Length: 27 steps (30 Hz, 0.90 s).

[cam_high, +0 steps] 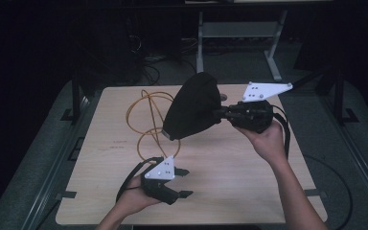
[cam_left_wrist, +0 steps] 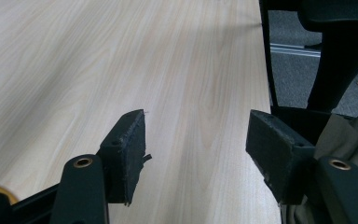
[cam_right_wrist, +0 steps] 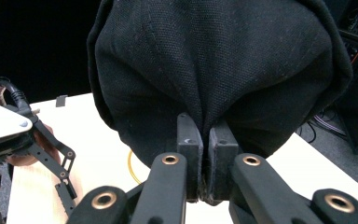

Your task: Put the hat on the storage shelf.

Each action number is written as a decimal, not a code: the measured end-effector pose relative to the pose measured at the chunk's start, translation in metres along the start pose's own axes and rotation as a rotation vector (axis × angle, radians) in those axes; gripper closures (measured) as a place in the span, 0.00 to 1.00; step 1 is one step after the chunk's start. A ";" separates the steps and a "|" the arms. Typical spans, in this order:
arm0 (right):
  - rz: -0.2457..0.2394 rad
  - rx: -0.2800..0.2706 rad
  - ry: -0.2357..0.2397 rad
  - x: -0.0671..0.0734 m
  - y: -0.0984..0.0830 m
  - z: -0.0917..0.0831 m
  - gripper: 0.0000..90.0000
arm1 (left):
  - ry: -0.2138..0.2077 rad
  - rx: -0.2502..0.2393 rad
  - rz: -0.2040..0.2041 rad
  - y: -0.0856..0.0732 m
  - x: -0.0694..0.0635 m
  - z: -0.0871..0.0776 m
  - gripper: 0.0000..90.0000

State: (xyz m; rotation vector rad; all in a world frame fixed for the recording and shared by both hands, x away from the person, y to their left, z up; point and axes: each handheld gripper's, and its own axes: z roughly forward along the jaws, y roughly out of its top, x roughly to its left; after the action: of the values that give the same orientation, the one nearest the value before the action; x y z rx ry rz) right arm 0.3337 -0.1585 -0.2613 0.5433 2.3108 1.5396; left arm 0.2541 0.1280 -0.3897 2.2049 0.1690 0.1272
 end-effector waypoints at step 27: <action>-0.063 0.037 0.055 -0.005 0.066 0.030 0.96 | -0.003 0.001 0.011 0.000 0.002 0.005 0.39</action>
State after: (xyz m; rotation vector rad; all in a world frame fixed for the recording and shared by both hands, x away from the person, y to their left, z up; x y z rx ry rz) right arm 0.3608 -0.1137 -0.2108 0.4389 2.3780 1.5032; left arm 0.2564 0.1241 -0.3922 2.2076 0.1551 0.1295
